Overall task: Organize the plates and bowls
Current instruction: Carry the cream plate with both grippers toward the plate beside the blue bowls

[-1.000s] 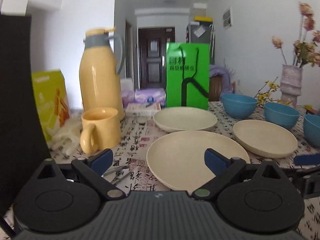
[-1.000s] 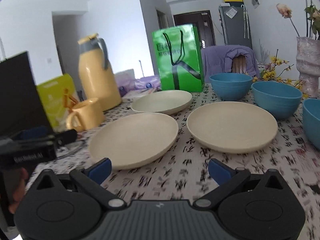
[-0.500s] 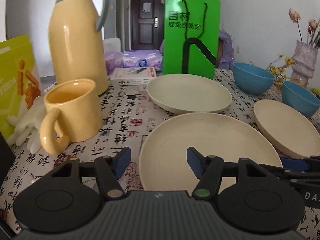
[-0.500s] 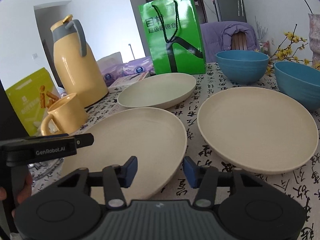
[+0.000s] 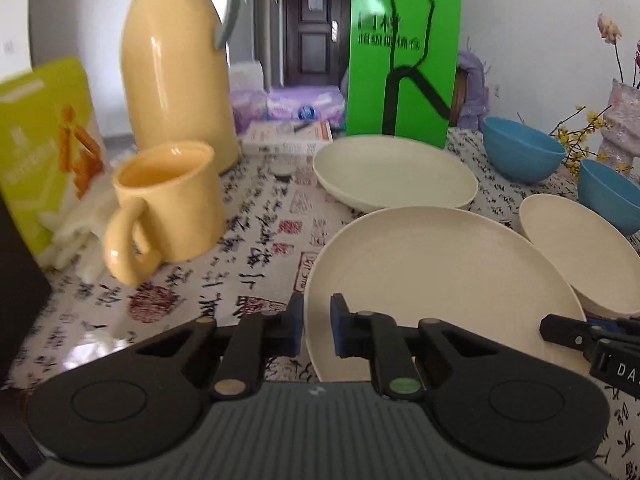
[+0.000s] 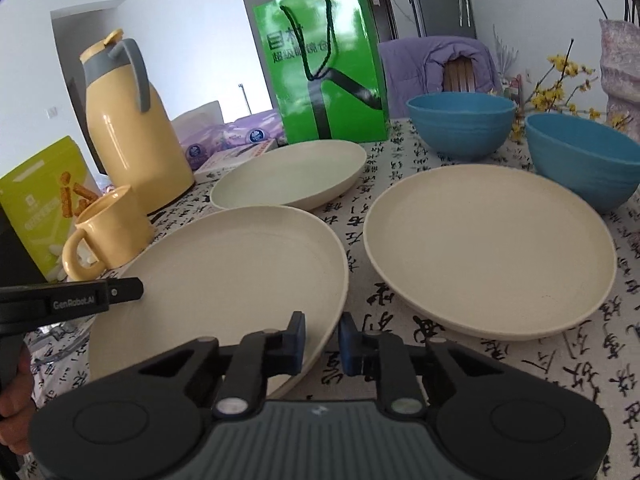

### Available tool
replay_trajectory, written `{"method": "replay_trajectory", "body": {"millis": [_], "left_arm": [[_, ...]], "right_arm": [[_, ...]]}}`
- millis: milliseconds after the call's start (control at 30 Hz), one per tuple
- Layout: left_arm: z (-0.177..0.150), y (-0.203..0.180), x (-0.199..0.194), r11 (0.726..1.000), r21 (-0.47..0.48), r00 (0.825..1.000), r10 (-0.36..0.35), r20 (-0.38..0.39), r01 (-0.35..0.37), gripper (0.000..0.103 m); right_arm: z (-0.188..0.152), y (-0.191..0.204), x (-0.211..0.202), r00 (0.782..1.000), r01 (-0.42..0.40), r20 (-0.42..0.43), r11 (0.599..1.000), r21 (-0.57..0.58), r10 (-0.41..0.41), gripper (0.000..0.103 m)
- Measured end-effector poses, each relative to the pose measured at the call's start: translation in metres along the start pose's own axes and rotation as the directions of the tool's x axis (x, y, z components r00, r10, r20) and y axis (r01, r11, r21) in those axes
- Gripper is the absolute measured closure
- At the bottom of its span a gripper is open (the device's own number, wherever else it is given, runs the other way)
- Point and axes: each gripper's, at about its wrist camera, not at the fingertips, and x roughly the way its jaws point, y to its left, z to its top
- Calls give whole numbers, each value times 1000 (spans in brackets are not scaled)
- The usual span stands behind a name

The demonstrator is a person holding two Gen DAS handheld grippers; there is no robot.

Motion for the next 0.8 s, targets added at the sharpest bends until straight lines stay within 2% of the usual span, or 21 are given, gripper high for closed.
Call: {"method": "replay_trajectory", "body": {"millis": [267, 467, 600, 800], "left_arm": [[-28, -5, -63, 999, -21, 999, 27, 31, -26, 89], [-77, -8, -136, 999, -42, 998, 19, 56, -17, 89], [-115, -6, -185, 995, -95, 997, 10, 82, -2, 89], [-152, -14, -230, 990, -136, 993, 46, 105, -32, 89]], "right_arm": [[-27, 14, -61, 999, -16, 30, 998, -59, 17, 86], [-71, 25, -132, 996, -21, 81, 991, -133, 32, 86], [-101, 28, -176, 993, -57, 99, 990, -126, 70, 87], [-134, 35, -216, 991, -68, 101, 985, -159, 85, 87]]}}
